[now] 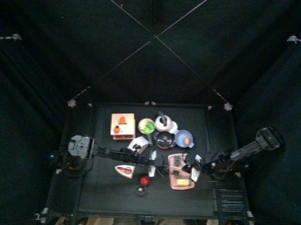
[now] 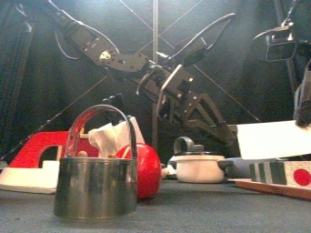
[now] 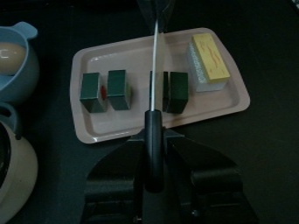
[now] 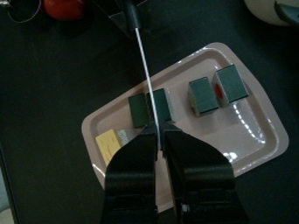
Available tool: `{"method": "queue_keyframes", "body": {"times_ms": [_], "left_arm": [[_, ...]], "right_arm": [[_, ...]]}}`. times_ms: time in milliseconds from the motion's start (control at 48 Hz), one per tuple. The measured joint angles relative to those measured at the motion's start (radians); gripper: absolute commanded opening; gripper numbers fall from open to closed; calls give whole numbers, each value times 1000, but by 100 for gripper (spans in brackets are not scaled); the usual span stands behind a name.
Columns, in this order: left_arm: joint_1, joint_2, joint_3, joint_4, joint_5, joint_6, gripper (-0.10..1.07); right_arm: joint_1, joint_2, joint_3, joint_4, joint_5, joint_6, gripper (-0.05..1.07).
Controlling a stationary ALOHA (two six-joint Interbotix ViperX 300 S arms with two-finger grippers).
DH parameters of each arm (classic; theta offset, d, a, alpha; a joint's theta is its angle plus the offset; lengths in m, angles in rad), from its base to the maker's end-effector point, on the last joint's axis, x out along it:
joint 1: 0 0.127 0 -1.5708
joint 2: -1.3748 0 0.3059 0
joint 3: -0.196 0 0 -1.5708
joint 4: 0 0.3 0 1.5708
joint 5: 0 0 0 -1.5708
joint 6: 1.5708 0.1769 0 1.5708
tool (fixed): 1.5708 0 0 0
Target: Cut sushi roll
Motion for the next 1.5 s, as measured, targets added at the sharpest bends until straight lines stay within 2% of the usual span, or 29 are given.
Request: {"method": "queue_keyframes", "body": {"times_ms": [583,1500], "left_arm": [[-2,0,0,0,2,2,60],[-2,0,2,-8,3,2,60]], "right_arm": [[2,40,0,6,-34,2,39],[-2,40,3,-3,-31,-3,39]]}}
